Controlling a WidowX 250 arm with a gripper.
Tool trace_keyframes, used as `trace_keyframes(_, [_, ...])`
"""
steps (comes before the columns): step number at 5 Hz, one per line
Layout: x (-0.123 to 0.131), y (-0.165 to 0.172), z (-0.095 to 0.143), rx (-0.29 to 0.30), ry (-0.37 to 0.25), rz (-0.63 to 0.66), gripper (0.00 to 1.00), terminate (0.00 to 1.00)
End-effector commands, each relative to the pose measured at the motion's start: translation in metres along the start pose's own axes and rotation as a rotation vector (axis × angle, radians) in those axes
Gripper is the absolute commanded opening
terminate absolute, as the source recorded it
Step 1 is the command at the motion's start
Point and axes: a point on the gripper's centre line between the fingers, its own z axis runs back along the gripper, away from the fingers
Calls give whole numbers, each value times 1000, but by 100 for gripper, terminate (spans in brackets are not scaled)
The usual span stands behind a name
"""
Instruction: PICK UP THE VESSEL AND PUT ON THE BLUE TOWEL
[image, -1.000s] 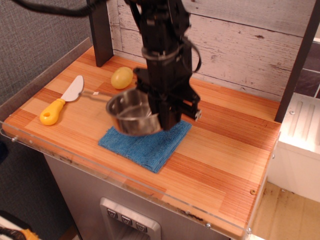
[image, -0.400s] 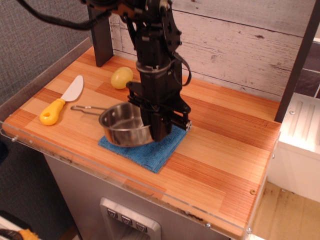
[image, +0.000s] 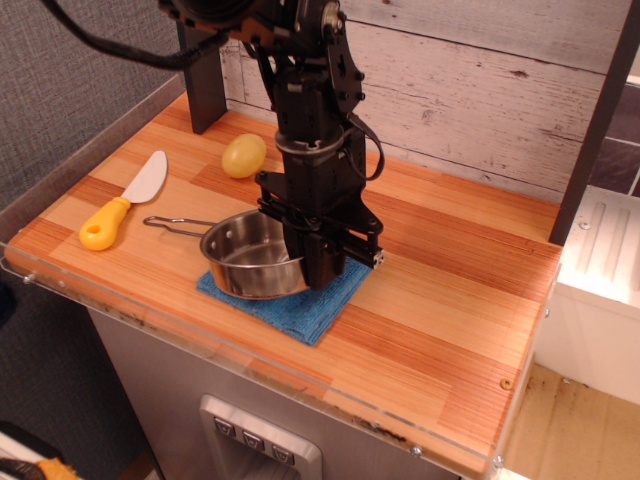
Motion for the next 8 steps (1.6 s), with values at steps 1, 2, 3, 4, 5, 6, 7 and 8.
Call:
trace_keyframes(1, [3,-15,15,-3,-46,-30,100,0])
trace_keyframes(2, [3,-17,15,-23,-45,-30,100,0])
trace_keyframes(3, [1,-13,25,-74,-72,-48,100,0])
trace_keyframes(4, [-3,-2,47,-32,-170,-63,100,0])
trace_keyframes(5, [-4,5,63,36,-229,-16,100,0])
trace_keyframes(6, [-3,10,68,84,-234,7,100,0])
trace_keyframes(7, [-2,12,70,90,-213,13,100,0])
trace_keyframes(8, [-3,12,71,86,-200,22,100,0])
